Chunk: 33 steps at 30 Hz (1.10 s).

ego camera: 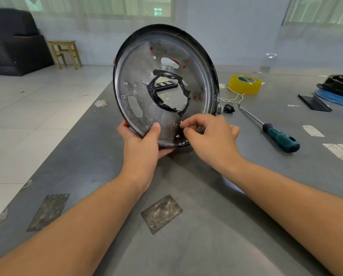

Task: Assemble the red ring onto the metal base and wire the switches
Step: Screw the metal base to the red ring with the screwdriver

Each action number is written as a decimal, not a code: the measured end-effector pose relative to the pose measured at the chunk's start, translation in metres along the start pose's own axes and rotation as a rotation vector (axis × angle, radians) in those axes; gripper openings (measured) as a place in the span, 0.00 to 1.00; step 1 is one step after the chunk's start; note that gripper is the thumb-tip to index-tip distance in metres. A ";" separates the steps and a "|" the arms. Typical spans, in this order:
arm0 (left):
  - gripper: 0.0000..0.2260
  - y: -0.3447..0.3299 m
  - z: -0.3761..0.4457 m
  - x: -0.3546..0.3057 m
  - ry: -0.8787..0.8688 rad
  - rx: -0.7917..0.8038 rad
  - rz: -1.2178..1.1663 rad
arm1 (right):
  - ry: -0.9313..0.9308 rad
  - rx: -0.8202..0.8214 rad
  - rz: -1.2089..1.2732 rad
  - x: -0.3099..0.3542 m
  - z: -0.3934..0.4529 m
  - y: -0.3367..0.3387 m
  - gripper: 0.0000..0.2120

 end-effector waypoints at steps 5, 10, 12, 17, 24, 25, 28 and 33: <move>0.17 0.002 0.004 0.002 0.025 -0.023 -0.042 | -0.065 -0.160 0.105 -0.012 0.013 0.031 0.05; 0.19 0.006 0.008 0.001 0.046 -0.066 -0.065 | -0.169 0.029 0.050 -0.035 0.029 0.041 0.05; 0.20 0.007 0.009 0.000 0.055 -0.081 -0.071 | -0.147 0.150 -0.113 -0.045 0.023 0.037 0.14; 0.20 0.010 0.011 -0.002 0.067 -0.098 -0.088 | -0.037 0.309 -0.359 -0.063 0.009 0.027 0.23; 0.18 0.020 0.017 -0.007 0.035 -0.098 -0.114 | -0.078 0.191 -0.227 -0.067 0.009 0.028 0.14; 0.19 0.021 0.018 -0.008 0.036 -0.105 -0.119 | -0.113 0.171 -0.177 -0.069 0.008 0.031 0.13; 0.20 0.023 0.020 -0.008 0.043 -0.125 -0.131 | -0.197 0.113 0.032 -0.072 0.004 0.038 0.11; 0.20 0.026 0.023 -0.010 0.030 -0.158 -0.144 | -0.101 -0.049 0.273 -0.056 -0.001 0.053 0.05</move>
Point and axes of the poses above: each hand's wrist, its own z-axis towards the middle knuckle, its own y-axis out of the back of the hand, x = y × z, the point moved 3 cm from there along z, towards the middle knuckle, and after that the axes turned 7 degrees about -y, right-handed, at the moved point
